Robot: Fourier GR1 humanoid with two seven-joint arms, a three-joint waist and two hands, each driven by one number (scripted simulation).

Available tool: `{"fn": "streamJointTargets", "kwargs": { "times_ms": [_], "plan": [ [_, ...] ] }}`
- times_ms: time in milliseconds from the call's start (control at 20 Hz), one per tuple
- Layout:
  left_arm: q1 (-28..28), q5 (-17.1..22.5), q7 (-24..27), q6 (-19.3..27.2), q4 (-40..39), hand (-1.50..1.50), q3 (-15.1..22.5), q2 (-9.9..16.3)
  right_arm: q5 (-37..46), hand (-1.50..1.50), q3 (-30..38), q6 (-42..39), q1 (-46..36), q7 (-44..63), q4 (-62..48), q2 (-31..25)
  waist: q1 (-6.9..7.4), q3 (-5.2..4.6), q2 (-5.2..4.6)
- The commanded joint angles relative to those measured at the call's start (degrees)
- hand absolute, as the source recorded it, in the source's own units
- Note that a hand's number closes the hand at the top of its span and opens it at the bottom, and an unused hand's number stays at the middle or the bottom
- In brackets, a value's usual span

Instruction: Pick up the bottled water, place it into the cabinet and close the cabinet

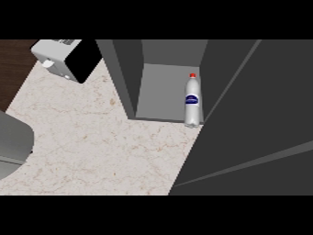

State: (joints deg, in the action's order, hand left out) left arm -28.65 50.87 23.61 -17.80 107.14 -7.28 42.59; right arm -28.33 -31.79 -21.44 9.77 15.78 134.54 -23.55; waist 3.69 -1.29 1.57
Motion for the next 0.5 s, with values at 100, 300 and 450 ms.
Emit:
{"fn": "streamJointTargets", "kwargs": {
  "times_ms": [100,300,450],
  "plan": [
    [-0.90,2.38,0.43,-3.31,-1.29,-1.50,-2.99,1.51,6.78,1.50,-5.78,9.14,-11.02,7.98,2.52,8.35,1.30,0.13,-0.60],
    [-1.83,3.20,0.35,-5.08,-2.00,-1.50,-4.88,2.80,8.59,1.50,-8.43,12.69,-14.70,10.64,-0.65,14.06,1.40,0.25,-0.52],
    [-2.22,4.20,0.32,-6.17,-2.95,-1.50,-5.64,3.02,8.45,1.50,-8.89,14.55,-17.54,13.56,-2.91,17.68,2.15,0.21,-1.02]
  ]
}}
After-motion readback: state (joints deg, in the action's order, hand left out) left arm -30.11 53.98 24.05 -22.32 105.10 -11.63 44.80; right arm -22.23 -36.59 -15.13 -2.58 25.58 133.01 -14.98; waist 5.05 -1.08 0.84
